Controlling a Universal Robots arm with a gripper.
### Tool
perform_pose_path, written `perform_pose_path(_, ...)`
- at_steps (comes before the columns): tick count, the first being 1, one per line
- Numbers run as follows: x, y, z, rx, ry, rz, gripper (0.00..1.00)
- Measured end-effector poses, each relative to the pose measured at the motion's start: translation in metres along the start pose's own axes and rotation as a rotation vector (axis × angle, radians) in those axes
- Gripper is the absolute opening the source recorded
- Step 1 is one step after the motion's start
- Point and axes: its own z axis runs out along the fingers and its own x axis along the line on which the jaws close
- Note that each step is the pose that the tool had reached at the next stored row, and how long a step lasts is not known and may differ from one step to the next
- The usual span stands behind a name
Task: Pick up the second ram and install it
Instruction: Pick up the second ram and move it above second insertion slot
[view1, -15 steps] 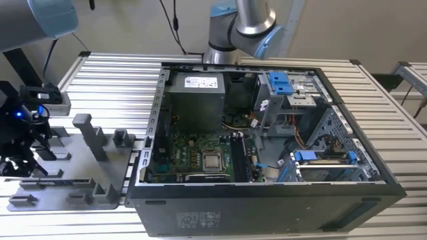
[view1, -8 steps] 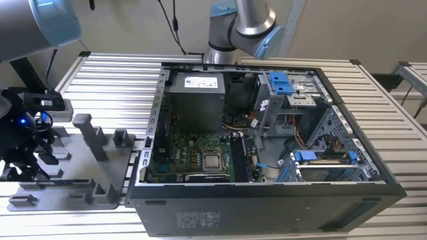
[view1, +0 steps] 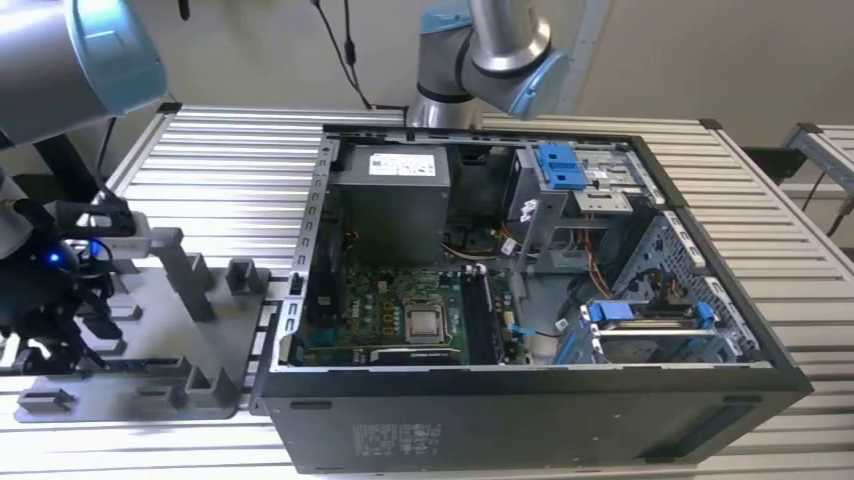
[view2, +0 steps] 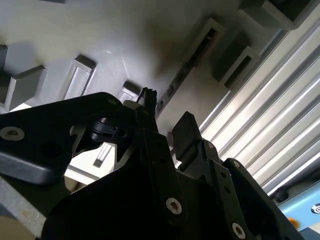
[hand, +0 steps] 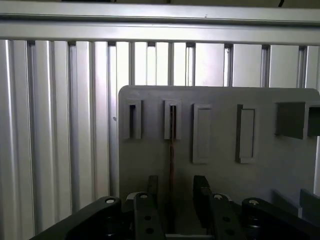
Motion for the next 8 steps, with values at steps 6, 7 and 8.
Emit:
perform_pose_path(6,0.0005,0.0000,0.0109,0.0047,-0.0001,0.000,0.42)
perform_pose_path(7,0.0006,0.0000,0.0128,0.0054,-0.0001,0.000,0.42)
perform_pose_path(8,0.0006,0.0000,0.0144,0.0057,-0.0001,0.000,0.42)
